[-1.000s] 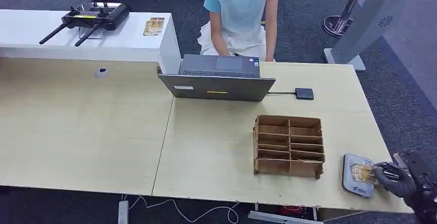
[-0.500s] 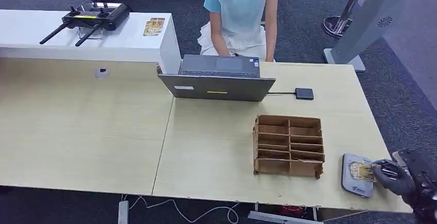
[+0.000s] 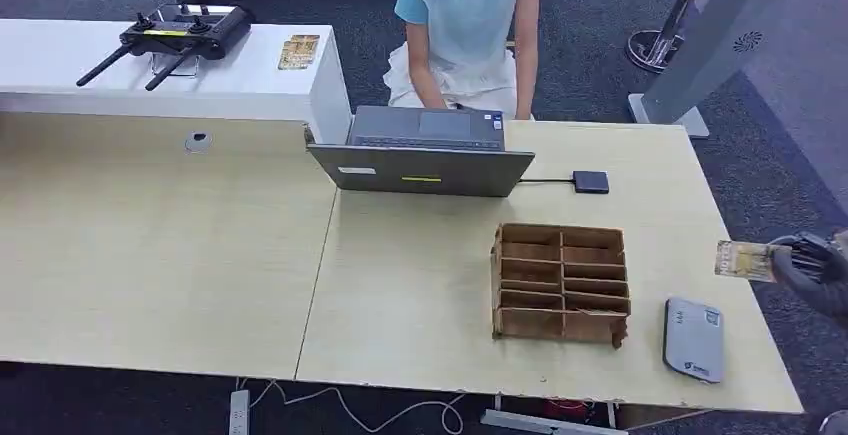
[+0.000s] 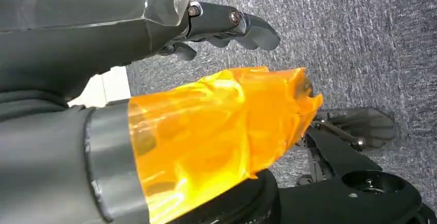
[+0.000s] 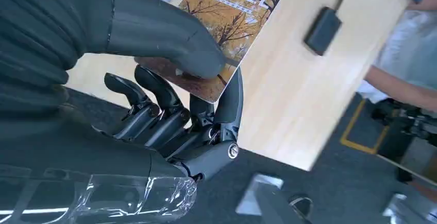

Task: Pass the card to the sensor for recognition and then transmit it.

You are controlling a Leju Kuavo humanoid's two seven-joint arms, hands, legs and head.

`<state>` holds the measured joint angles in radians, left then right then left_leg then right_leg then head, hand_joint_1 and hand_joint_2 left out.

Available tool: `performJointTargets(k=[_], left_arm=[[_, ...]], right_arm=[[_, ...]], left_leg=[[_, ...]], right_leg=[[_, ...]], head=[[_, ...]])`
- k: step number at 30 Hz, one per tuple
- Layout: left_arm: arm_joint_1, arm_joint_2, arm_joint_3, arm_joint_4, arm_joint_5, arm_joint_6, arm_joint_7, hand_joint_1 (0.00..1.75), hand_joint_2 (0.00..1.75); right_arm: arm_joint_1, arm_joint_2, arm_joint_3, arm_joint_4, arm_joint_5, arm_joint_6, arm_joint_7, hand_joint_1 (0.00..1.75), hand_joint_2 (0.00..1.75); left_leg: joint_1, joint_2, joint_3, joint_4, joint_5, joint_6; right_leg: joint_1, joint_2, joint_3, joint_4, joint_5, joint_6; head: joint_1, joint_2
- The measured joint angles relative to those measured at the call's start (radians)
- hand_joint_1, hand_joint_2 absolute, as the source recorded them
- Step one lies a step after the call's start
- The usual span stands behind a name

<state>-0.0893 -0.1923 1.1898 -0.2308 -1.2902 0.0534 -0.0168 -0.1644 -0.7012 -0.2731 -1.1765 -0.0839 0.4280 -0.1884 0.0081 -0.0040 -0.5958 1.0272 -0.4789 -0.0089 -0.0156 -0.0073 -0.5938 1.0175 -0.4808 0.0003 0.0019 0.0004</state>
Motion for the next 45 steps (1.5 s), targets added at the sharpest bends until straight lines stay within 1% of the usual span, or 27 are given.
performJointTargets(k=[3,6,10,13,16,20,24,29,35,41,45], left_arm=[[0.000,0.000,0.000,0.000,0.000,0.000,0.000,0.00,0.00],[-0.002,-0.002,0.000,0.000,-0.005,0.000,0.000,0.00,0.00],[-0.007,-0.003,0.000,0.000,-0.011,0.000,0.000,0.00,0.00],[-0.008,-0.005,0.000,0.001,-0.024,-0.001,0.003,0.00,0.00],[-0.014,-0.010,0.000,0.001,-0.040,-0.001,0.012,0.00,0.00],[-0.015,-0.012,-0.004,0.001,-0.057,-0.004,0.015,0.00,0.00],[-0.016,-0.012,-0.016,0.001,-0.068,-0.010,0.015,0.00,0.00],[-0.016,-0.012,-0.039,0.001,-0.084,-0.015,0.015,0.00,0.00],[-0.017,-0.011,-0.063,0.001,-0.095,-0.022,0.022,0.00,0.00],[-0.019,-0.011,-0.085,0.001,-0.101,-0.028,0.033,0.00,0.00],[-0.019,-0.012,-0.094,0.001,-0.101,-0.032,0.033,0.00,0.00]], right_arm=[[-0.076,-0.008,0.022,-0.031,0.031,-0.025,0.015,1.75,1.75],[-0.182,-0.016,0.075,-0.045,0.107,-0.069,0.031,1.75,1.75],[-0.355,-0.002,0.212,-0.043,0.258,-0.159,0.068,1.75,1.75],[-0.488,0.051,0.318,-0.019,0.398,-0.253,0.103,1.75,1.75],[-0.605,0.117,0.438,0.022,0.564,-0.353,0.147,1.75,1.75],[-0.727,0.200,0.557,0.073,0.701,-0.418,0.178,1.75,1.75],[-0.823,0.290,0.658,0.132,0.832,-0.458,0.203,1.75,1.75],[-0.895,0.382,0.735,0.214,0.929,-0.492,0.195,1.75,1.75],[-0.941,0.464,0.792,0.306,1.022,-0.532,0.190,1.75,1.75],[-0.975,0.518,0.840,0.409,1.111,-0.556,0.210,1.75,1.75],[-0.981,0.540,0.859,0.458,1.123,-0.562,0.216,1.75,1.75]], left_leg=[[-0.001,0.001,0.000,0.000,0.000,0.000],[-0.001,0.003,0.000,0.000,0.000,0.000],[-0.001,0.002,0.001,0.000,0.001,0.000],[-0.001,0.005,0.002,0.000,0.002,-0.001],[0.000,0.004,0.002,0.000,0.002,-0.001],[0.001,0.004,0.002,0.000,0.002,-0.002],[0.001,0.004,0.002,0.000,0.003,-0.002],[0.001,0.003,0.001,0.000,0.003,-0.002],[0.001,0.002,0.001,0.000,0.003,-0.002],[0.001,0.002,0.002,0.000,0.003,-0.002],[0.001,0.002,0.002,0.000,0.003,-0.002]], right_leg=[[-0.001,0.001,-0.001,0.001,0.000,0.000],[-0.001,0.002,0.000,0.001,0.000,0.000],[0.000,0.002,0.000,0.002,0.000,0.000],[0.000,0.005,-0.001,0.002,0.001,-0.001],[0.000,0.005,0.000,0.002,0.001,-0.001],[0.001,0.005,-0.001,0.003,0.001,-0.001],[0.001,0.005,-0.001,0.003,0.001,-0.001],[0.001,0.004,-0.001,0.003,0.001,-0.001],[0.001,0.003,-0.001,0.002,0.001,-0.001],[0.001,0.003,-0.001,0.002,0.001,-0.001],[0.001,0.003,-0.001,0.002,0.001,-0.001]], head=[[-0.001,0.000],[0.000,0.000],[0.000,0.000],[-0.001,0.000],[0.000,0.000],[0.000,0.000],[0.000,0.000],[0.000,0.000],[0.000,0.000],[0.000,0.000],[0.000,0.000]])
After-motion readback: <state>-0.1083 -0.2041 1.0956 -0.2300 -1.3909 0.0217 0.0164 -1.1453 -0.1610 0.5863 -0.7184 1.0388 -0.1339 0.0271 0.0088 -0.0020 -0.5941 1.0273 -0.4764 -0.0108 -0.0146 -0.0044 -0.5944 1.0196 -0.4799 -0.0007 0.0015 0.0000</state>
